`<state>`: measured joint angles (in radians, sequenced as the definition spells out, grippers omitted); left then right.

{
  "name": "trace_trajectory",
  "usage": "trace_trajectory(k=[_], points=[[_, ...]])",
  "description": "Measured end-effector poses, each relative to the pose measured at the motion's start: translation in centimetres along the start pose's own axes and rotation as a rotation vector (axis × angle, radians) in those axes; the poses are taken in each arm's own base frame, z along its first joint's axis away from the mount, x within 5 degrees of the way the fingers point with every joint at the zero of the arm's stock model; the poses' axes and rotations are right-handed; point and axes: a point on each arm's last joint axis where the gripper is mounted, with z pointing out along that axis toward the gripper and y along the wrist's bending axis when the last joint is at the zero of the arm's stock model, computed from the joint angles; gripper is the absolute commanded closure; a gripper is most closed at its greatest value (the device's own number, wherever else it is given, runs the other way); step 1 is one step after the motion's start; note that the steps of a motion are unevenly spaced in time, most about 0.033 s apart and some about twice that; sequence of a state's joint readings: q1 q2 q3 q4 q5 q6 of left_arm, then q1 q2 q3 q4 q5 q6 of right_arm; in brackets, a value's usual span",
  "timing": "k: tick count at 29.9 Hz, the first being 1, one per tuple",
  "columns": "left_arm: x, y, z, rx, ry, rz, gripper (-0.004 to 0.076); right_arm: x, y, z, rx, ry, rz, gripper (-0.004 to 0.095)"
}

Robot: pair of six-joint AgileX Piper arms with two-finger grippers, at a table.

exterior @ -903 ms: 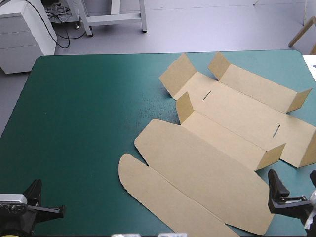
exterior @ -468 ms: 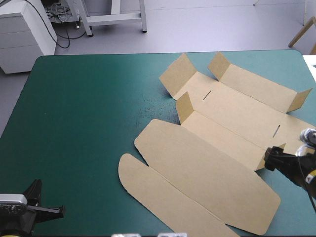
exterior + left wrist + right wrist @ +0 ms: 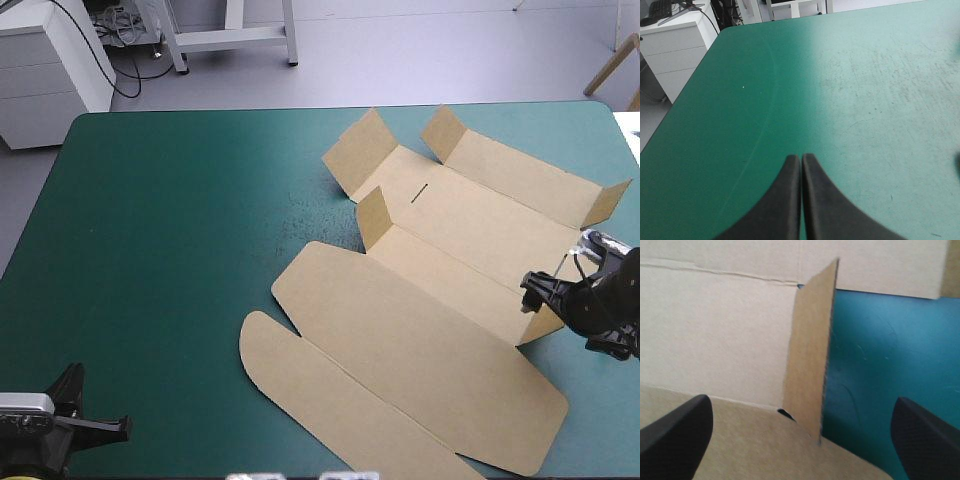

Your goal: Fold the box

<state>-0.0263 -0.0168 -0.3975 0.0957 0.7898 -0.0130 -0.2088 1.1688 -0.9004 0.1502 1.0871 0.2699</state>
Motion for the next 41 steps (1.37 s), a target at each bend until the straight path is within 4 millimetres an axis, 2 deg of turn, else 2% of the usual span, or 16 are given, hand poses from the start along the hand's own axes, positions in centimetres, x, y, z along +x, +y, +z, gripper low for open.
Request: trace_trajectory(k=[6,11,13,15,16,20,29,35,38,41], points=[[0.0,0.0,0.0,0.000,-0.001,0.000,0.0734,-2.0,-1.1,1.8,-0.048,0.022,0.062,0.0035],[0.0,0.0,0.0,0.000,-0.001,0.000,0.0734,-2.5,-1.4,3.3,-0.040,0.085,0.057,0.0040],[0.0,0.0,0.0,0.000,-0.001,0.000,0.0734,-2.5,-1.4,3.5,-0.039,0.101,0.057,0.0106],[0.0,0.0,0.0,0.000,-0.001,0.000,0.0734,-2.5,-1.4,3.6,-0.037,0.110,0.056,0.0238],[0.0,0.0,0.0,0.000,-0.001,0.000,0.0734,-2.5,-1.4,3.6,-0.035,0.114,0.056,0.0349],[0.0,0.0,0.0,0.000,-0.001,0.000,0.0734,-2.5,-1.5,3.6,-0.024,0.117,0.063,0.0922],[0.0,0.0,0.0,0.000,-0.001,0.000,0.0734,-2.5,-1.5,3.6,-0.028,0.115,0.093,0.0908],[0.0,0.0,0.0,0.000,-0.001,0.000,0.0734,-2.5,-0.9,3.6,-0.073,0.107,0.029,0.0908],[0.0,0.0,0.0,0.000,-0.001,0.000,0.0734,-2.9,0.3,3.8,-0.074,0.110,-0.083,0.0908],[0.0,0.0,0.0,0.000,-0.001,0.000,0.0734,-3.6,2.7,4.1,-0.072,0.111,-0.212,0.0908]])
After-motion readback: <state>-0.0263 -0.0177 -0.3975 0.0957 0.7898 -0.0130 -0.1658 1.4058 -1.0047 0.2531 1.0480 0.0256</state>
